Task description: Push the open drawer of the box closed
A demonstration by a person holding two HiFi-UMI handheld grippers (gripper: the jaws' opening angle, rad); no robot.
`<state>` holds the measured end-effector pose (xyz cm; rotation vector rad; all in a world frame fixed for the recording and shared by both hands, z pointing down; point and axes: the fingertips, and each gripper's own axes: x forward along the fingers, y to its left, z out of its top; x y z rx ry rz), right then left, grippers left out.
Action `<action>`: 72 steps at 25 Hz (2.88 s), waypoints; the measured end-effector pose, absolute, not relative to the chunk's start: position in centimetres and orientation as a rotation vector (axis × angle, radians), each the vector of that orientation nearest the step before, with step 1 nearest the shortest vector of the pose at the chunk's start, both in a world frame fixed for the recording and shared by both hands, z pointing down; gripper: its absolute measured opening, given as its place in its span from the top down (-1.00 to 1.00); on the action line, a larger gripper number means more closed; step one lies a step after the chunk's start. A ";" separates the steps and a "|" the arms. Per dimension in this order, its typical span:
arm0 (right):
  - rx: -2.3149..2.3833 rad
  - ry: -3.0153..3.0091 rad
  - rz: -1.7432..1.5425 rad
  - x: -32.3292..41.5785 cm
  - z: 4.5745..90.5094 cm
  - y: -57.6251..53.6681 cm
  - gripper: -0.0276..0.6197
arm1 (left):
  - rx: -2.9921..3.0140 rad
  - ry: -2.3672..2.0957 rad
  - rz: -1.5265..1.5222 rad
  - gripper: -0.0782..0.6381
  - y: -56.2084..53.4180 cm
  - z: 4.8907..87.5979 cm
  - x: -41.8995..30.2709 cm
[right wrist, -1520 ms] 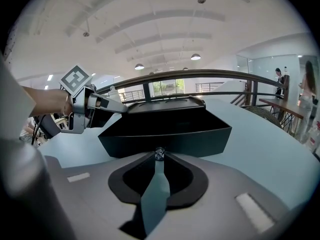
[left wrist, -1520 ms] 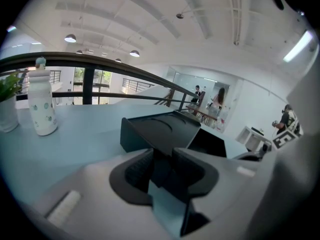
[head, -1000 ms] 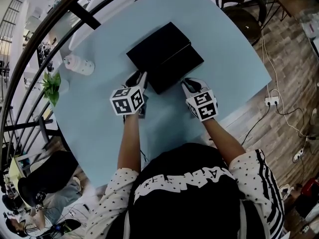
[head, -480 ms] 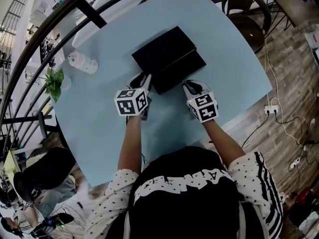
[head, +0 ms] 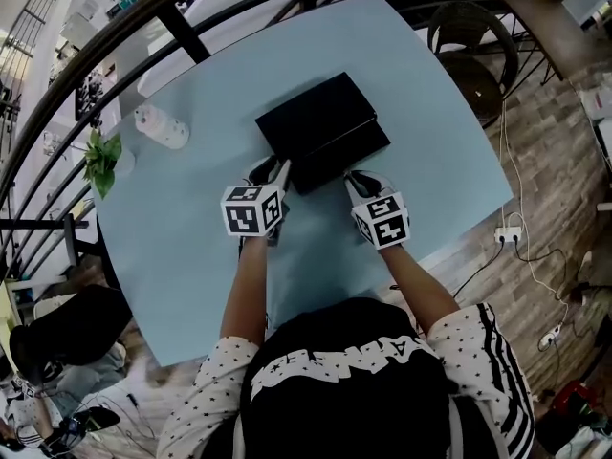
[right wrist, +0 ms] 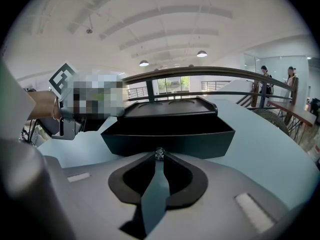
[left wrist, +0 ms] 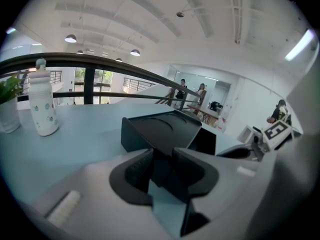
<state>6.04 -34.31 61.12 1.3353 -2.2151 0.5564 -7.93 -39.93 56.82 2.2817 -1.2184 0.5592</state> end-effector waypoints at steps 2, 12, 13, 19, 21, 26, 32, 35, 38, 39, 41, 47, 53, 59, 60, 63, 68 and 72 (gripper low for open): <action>1.328 -2.215 0.552 5.9 61.1 -34.5 0.73 | 2.282 -1.219 0.559 0.78 -40.0 56.8 -8.0; 1.313 -2.201 0.551 5.5 61.0 -35.4 0.74 | 2.280 -1.210 0.546 0.78 -40.1 56.8 -8.1; 1.313 -2.200 0.552 5.4 61.0 -35.5 0.74 | 2.280 -1.209 0.546 0.78 -40.1 56.7 -8.1; 1.313 -2.198 0.556 5.2 60.7 -36.1 0.75 | 2.280 -1.208 0.547 0.78 -40.1 56.5 -8.2; 1.314 -2.197 0.557 5.2 60.8 -36.3 0.75 | 2.280 -1.207 0.547 0.78 -40.1 56.5 -8.2; 1.309 -2.196 0.554 5.0 60.9 -36.6 0.75 | 2.280 -1.210 0.547 0.78 -40.1 56.7 -8.2; 1.310 -2.196 0.554 4.9 60.7 -37.1 0.75 | 2.282 -1.213 0.548 0.78 -40.3 56.5 -8.2; 1.310 -2.198 0.557 4.8 60.8 -37.3 0.75 | 2.282 -1.213 0.553 0.78 -40.2 56.6 -8.3; 1.312 -2.200 0.556 4.7 60.8 -37.7 0.75 | 2.281 -1.213 0.549 0.78 -40.3 56.6 -8.3; 1.313 -2.201 0.557 4.7 60.8 -37.8 0.75 | 2.281 -1.213 0.548 0.78 -40.3 56.7 -8.3; 1.315 -2.203 0.561 4.6 60.9 -37.9 0.75 | 2.280 -1.215 0.548 0.78 -40.3 56.7 -8.3; 1.320 -2.205 0.566 4.5 60.8 -38.4 0.75 | 2.279 -1.214 0.546 0.78 -40.2 56.6 -8.2; 1.318 -2.205 0.564 4.1 60.7 -39.0 0.76 | 2.277 -1.215 0.543 0.78 -40.2 56.5 -8.4; 1.316 -2.209 0.566 4.1 60.8 -39.4 0.77 | 2.276 -1.215 0.542 0.78 -40.2 56.6 -8.3; 1.317 -2.209 0.565 4.0 60.8 -39.5 0.77 | 2.276 -1.214 0.542 0.78 -40.2 56.7 -8.3; 1.318 -2.212 0.562 3.9 60.8 -39.7 0.77 | 2.277 -1.214 0.542 0.78 -40.3 56.7 -8.4; 1.314 -2.209 0.566 3.7 60.8 -40.0 0.77 | 2.278 -1.212 0.546 0.78 -40.3 56.7 -8.4; 1.312 -2.209 0.570 3.7 60.6 -40.3 0.78 | 2.276 -1.212 0.544 0.78 -40.2 56.5 -8.4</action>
